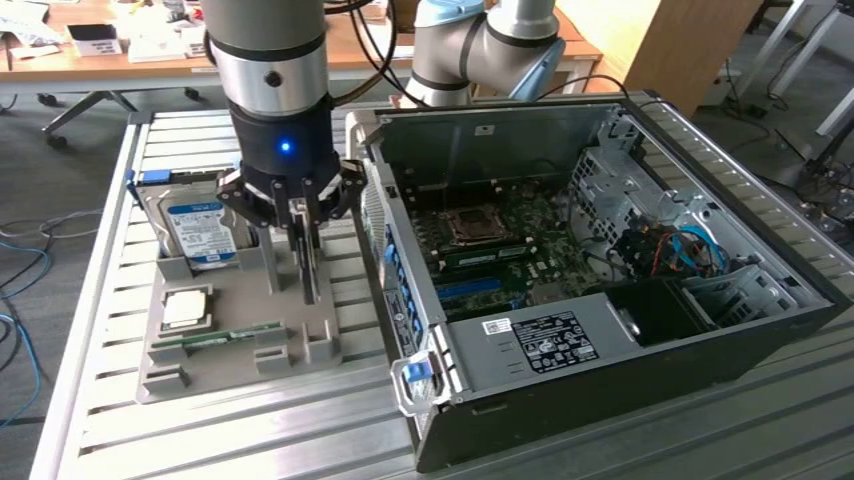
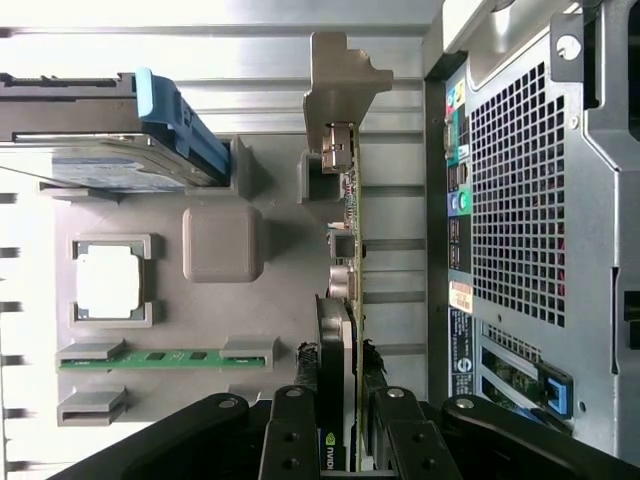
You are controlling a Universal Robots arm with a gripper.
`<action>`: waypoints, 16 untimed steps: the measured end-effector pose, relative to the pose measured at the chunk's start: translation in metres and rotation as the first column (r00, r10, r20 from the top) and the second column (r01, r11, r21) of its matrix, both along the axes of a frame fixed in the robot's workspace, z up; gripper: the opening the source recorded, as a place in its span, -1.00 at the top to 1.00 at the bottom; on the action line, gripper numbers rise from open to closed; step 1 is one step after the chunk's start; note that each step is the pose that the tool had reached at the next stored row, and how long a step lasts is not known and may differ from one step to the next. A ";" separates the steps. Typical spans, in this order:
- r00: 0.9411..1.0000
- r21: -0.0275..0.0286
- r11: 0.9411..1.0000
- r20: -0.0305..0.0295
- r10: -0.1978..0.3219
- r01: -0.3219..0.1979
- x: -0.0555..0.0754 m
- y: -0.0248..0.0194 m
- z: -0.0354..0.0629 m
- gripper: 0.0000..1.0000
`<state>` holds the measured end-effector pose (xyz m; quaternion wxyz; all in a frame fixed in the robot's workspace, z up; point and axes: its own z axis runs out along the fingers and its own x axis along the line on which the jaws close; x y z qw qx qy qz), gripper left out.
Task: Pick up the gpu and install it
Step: 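Pick up the gpu and move the gpu toward the slot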
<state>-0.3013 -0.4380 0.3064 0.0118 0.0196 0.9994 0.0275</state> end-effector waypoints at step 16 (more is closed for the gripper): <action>1.000 0.000 1.000 0.000 0.000 0.000 0.000 0.0001 0.0051 0.46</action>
